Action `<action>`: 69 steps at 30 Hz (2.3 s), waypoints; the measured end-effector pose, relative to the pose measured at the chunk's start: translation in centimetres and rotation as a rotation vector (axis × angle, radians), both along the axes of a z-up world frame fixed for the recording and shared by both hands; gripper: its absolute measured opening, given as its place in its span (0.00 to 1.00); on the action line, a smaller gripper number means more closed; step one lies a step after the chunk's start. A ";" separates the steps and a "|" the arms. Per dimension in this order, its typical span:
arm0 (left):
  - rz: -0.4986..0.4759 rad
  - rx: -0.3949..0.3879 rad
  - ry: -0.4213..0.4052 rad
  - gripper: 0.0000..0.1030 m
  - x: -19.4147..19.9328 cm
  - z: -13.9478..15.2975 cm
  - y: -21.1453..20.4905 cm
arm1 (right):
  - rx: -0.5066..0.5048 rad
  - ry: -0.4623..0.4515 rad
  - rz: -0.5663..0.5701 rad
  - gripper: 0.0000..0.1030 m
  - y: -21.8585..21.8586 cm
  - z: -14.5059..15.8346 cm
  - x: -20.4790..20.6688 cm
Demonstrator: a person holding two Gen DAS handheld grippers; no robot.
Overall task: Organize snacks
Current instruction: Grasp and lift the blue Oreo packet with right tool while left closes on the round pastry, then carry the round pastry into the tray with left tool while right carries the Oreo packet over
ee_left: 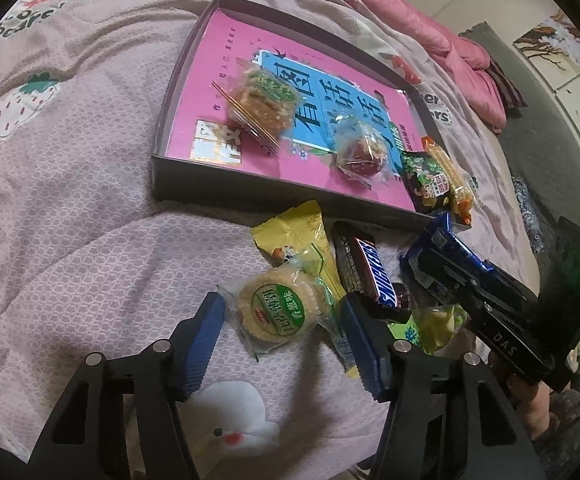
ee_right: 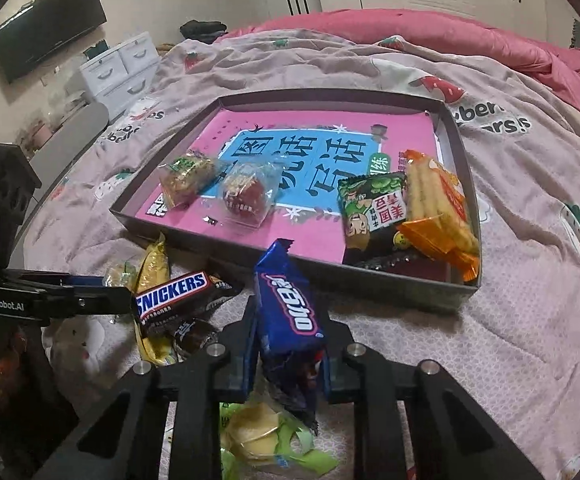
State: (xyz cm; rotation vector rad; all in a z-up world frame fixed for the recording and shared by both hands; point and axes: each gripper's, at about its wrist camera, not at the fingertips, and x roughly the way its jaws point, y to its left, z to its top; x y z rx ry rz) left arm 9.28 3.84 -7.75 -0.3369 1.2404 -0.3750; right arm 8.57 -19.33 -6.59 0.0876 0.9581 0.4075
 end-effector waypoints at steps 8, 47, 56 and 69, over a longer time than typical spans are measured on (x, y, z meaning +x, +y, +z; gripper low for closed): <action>0.028 -0.008 0.015 0.51 0.6 -0.6 -0.7 | 0.049 -0.062 -0.041 0.23 -1.4 1.6 -0.5; -0.079 0.142 -0.245 0.45 -0.1 7.9 -4.8 | 0.128 -0.185 -0.045 0.23 -2.7 5.8 -3.4; -0.091 0.144 -0.264 0.45 0.7 8.4 -6.2 | 0.149 -0.212 -0.057 0.23 -3.3 6.4 -3.4; -0.103 0.167 -0.303 0.45 2.2 9.1 -7.6 | 0.169 -0.233 -0.073 0.23 -3.7 7.0 -2.9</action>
